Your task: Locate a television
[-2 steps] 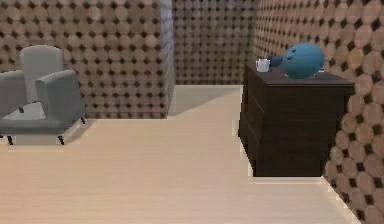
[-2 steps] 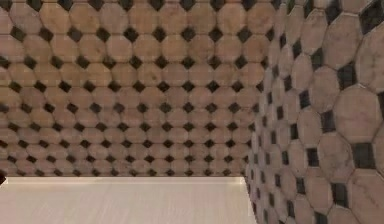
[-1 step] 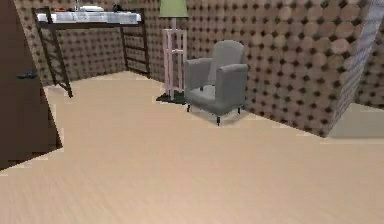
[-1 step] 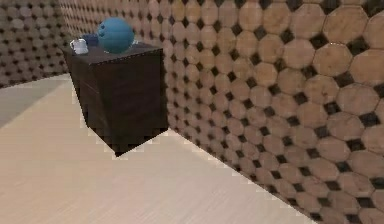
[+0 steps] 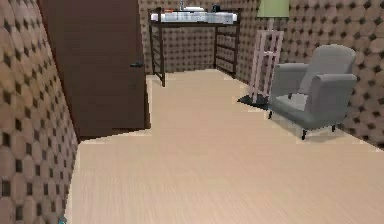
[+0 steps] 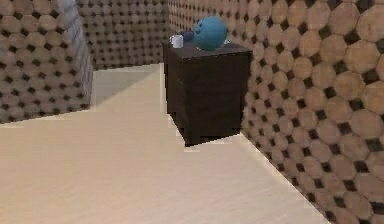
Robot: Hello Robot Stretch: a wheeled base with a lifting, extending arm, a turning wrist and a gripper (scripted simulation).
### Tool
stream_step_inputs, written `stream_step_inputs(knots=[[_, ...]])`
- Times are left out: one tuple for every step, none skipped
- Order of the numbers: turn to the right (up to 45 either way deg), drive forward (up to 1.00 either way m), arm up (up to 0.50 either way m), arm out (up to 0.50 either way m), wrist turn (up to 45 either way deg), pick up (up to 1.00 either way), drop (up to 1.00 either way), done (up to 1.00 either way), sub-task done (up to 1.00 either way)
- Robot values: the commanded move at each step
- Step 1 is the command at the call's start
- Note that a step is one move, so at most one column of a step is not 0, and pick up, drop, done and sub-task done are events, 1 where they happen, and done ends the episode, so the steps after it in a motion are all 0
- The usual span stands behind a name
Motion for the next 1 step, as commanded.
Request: stream_step_inputs(knots=[[0.0,1.0,0.0,0.0,0.0,0.0,0.0,0.0,0.0]])
